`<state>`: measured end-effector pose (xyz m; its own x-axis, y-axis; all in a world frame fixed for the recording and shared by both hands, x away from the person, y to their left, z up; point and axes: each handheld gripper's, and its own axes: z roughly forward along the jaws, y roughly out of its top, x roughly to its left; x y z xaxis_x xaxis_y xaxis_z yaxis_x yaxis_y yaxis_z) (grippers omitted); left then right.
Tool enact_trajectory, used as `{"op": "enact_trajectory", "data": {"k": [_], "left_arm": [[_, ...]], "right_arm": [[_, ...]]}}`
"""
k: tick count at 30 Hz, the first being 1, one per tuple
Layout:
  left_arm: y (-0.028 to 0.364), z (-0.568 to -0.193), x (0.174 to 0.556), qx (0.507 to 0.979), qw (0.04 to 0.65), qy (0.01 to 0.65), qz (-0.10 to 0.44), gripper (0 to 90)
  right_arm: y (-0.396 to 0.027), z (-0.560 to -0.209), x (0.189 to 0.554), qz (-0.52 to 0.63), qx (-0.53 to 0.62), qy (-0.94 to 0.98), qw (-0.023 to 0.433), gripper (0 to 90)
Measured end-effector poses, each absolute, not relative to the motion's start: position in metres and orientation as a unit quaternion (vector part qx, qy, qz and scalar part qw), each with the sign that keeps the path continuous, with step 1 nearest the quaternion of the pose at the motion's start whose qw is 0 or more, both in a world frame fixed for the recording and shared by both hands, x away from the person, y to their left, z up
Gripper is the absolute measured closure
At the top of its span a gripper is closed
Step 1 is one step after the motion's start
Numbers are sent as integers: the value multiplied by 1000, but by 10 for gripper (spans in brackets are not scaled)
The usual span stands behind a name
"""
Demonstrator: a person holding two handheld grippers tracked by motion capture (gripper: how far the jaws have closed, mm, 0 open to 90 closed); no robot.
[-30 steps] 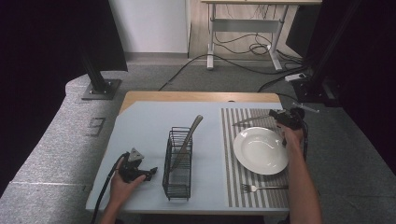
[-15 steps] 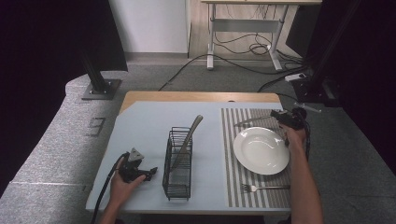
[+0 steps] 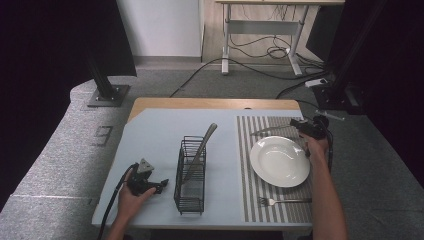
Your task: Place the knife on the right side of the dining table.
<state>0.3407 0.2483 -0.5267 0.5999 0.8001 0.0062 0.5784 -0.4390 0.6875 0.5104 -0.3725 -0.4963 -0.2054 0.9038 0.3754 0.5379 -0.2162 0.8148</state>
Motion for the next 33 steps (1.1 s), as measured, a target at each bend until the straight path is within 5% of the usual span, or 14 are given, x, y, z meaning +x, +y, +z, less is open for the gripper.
{"op": "enact_trajectory", "data": {"k": [16,33], "left_arm": [[248,-527,341,831,329,415,168,142],[248,-527,341,831,330,415,168,142]], "right_arm": [[-359,-494,509,462,657,569,175,484],[-371,-513,519,432,731,521,85,489]]}}
